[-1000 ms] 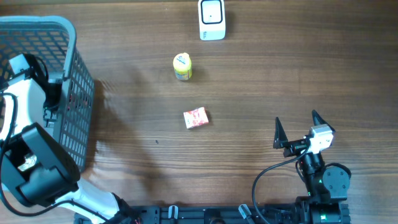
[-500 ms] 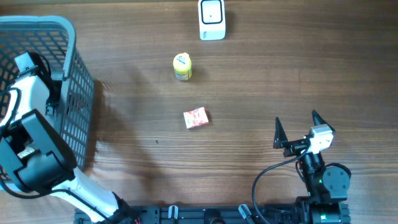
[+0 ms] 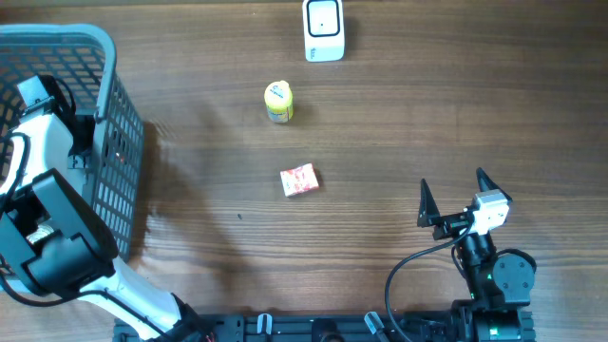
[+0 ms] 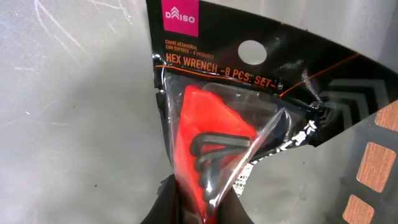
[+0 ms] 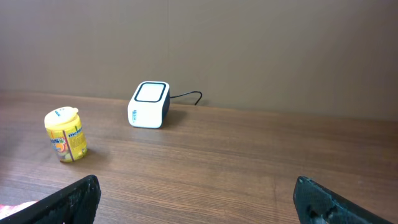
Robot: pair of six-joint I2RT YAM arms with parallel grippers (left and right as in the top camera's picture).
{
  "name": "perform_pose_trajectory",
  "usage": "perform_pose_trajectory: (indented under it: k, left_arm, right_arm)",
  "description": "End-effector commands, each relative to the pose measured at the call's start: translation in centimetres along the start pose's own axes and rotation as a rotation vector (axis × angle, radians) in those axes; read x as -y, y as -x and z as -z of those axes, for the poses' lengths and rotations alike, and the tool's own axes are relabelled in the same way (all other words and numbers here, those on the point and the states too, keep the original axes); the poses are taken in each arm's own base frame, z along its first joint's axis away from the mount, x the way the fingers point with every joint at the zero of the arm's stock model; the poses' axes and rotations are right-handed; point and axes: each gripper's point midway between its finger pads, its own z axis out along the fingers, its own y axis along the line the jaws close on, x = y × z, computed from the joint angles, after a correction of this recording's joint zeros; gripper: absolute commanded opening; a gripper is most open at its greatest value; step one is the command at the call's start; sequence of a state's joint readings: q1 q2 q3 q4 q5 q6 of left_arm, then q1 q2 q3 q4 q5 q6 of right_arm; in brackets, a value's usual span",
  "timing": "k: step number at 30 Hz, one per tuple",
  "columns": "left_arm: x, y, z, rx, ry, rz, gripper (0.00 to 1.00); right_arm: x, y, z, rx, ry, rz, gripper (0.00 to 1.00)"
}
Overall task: Scan the item barcode
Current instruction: 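Grasp the black hex wrench package with the left gripper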
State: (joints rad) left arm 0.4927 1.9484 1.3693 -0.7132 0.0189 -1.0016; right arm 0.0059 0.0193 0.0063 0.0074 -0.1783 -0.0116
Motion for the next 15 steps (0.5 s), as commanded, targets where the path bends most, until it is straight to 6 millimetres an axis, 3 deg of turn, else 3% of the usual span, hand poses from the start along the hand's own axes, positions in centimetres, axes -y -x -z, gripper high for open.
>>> perform_pose_trajectory:
  k: [1, 11, 15]
  left_arm:
    - [-1.0, -1.0, -1.1, -0.038, 0.03, -0.001, 0.04]
    - [1.4, -0.1, 4.4, 0.025, -0.107, -0.005, 0.04]
    - [1.4, -0.1, 5.0, 0.026, -0.113, -0.006, 0.04]
  right_arm:
    - [0.0, 0.3, 0.0, 0.012, -0.002, -0.01, 1.0]
    - [0.0, 0.3, 0.0, 0.012, -0.002, -0.01, 1.0]
    - [0.0, 0.3, 0.0, 0.012, -0.002, -0.01, 1.0]
